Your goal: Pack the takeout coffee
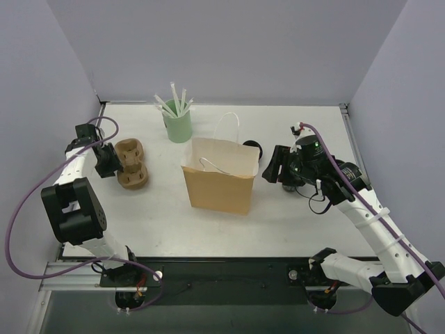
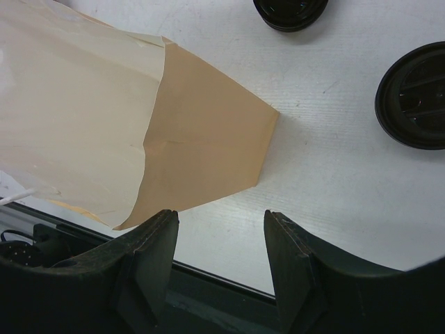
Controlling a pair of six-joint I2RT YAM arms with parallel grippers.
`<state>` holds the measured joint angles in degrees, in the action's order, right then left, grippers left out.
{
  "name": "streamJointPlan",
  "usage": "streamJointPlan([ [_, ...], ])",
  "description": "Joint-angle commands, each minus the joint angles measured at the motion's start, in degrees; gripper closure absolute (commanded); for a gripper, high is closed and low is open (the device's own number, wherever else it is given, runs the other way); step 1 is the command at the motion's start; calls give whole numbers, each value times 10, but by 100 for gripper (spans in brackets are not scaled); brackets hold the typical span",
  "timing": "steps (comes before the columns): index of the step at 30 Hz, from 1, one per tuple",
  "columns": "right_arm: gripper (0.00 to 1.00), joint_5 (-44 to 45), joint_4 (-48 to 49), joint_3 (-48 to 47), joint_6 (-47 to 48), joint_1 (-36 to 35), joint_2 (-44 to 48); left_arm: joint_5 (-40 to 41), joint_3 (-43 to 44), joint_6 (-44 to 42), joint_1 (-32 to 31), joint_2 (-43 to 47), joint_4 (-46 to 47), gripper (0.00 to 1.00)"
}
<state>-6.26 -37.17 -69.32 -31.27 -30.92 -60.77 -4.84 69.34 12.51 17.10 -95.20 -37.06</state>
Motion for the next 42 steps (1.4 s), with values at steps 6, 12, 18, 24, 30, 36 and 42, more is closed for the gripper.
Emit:
streamJointPlan([
  [6,47,-1,9,-18,-7,-7,-7,-22,17,-8,2,-9,16,60],
  [12,47,0,11,-24,-8,-9,-15,-31,24,-4,1,-3,8,78],
  [18,47,1,12,-34,-10,-15,-23,-31,50,15,1,-1,-26,88],
  [24,47,5,12,-44,-13,-27,-31,-50,45,40,1,19,-31,92],
  [30,47,12,11,-49,-20,-43,-31,-63,53,48,-5,68,-22,92],
  [36,47,16,11,-53,-27,-56,-36,-79,40,34,-13,96,9,91],
  [42,47,23,10,-58,-27,-67,-38,-101,14,30,-13,104,28,91],
])
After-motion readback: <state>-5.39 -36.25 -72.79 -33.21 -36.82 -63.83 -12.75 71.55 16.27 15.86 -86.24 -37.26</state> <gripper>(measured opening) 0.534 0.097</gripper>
